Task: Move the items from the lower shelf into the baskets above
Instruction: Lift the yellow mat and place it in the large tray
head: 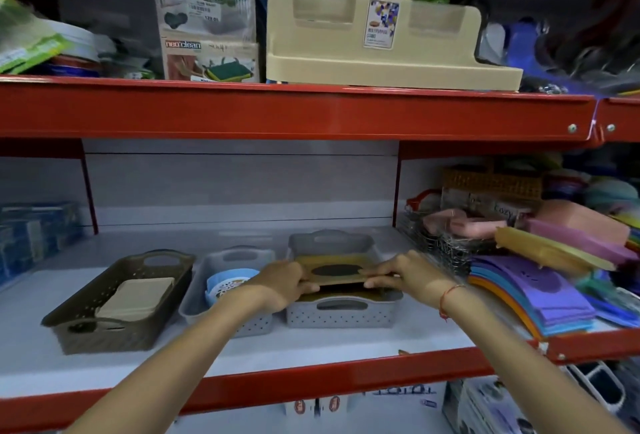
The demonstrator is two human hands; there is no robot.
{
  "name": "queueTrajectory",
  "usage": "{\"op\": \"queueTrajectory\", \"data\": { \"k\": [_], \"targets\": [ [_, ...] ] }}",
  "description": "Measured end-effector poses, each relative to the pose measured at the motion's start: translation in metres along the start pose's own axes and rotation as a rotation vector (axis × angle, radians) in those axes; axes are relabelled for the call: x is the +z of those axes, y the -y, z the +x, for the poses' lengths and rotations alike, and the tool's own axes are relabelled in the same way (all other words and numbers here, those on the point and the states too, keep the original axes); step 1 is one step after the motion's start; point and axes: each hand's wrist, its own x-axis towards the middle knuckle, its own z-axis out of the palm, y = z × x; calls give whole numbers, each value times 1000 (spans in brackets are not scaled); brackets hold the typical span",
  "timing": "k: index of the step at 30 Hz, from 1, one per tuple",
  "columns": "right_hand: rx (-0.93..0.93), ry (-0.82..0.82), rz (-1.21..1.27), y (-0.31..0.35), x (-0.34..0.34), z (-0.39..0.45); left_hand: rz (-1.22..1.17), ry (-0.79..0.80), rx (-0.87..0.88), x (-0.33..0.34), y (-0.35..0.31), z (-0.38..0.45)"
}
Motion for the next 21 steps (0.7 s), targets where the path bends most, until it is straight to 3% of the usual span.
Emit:
{"op": "queueTrajectory", "data": {
  "k": [8,14,18,21],
  "targets": [
    [-168,73,-366,11,16,34,390,-68,58,2,-4,23],
    [-103,30,-405,9,26,45,581,-130,64,5,-11,32],
    [-100,36,-393,8,29,45,450,-163,65,7,-6,31],
    [-84,22,-277,14,25,44,48,-246,58,1,5,20]
  ]
}}
